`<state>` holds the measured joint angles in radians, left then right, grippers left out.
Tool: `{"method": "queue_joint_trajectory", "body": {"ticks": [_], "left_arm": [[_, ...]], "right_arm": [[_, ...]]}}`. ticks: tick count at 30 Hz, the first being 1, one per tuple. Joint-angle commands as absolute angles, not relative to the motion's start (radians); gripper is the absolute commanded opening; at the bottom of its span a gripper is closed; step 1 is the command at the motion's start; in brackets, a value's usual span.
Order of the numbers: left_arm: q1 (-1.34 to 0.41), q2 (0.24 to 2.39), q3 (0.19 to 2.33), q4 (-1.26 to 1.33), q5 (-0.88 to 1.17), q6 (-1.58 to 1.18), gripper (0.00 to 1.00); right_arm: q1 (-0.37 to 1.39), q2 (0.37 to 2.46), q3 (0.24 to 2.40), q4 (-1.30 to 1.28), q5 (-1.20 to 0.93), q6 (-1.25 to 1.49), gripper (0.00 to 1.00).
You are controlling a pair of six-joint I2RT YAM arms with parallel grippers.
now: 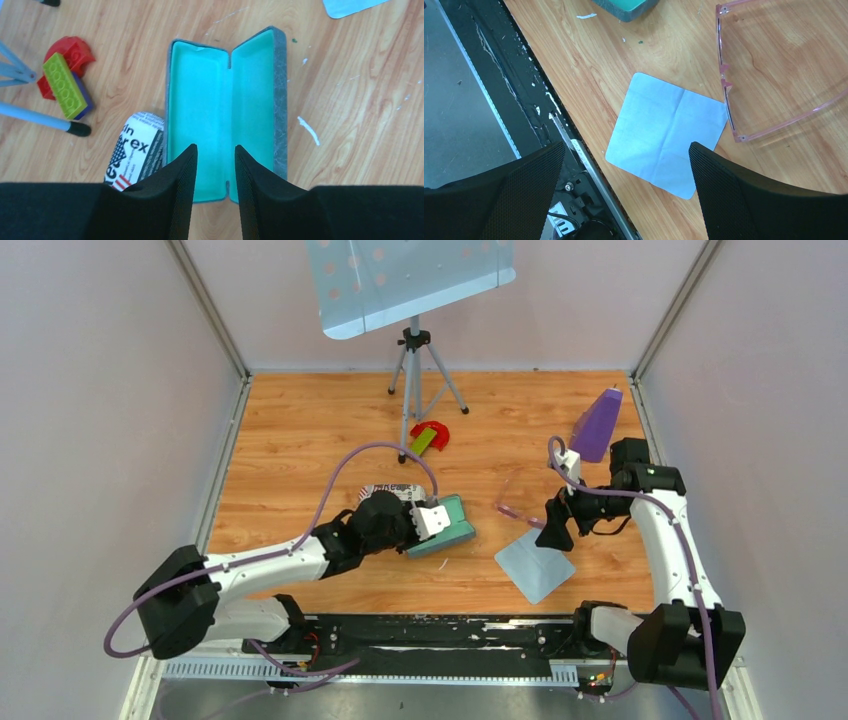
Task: Organize the sunglasses
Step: Place the sunglasses case at the center of the board.
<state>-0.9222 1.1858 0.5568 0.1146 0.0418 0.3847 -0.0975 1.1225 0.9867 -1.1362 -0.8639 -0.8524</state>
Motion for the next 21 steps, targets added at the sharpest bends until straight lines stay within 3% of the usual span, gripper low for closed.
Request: {"method": "queue_joint_trajectory", "body": {"ticks": [1,21], "left_arm": [[-0.972,1.241,0.601,0.092,0.048,0.362,0.38],[-1.148,1.399,0.671,-0.03,0.023,0.409,0.4]], "right_arm": [[-0.119,1.127,1.0,-1.155,-0.888,-0.865,0.99],[-0.132,1.126,0.993,-1.158,-0.896,-0.869,0.99]]}}
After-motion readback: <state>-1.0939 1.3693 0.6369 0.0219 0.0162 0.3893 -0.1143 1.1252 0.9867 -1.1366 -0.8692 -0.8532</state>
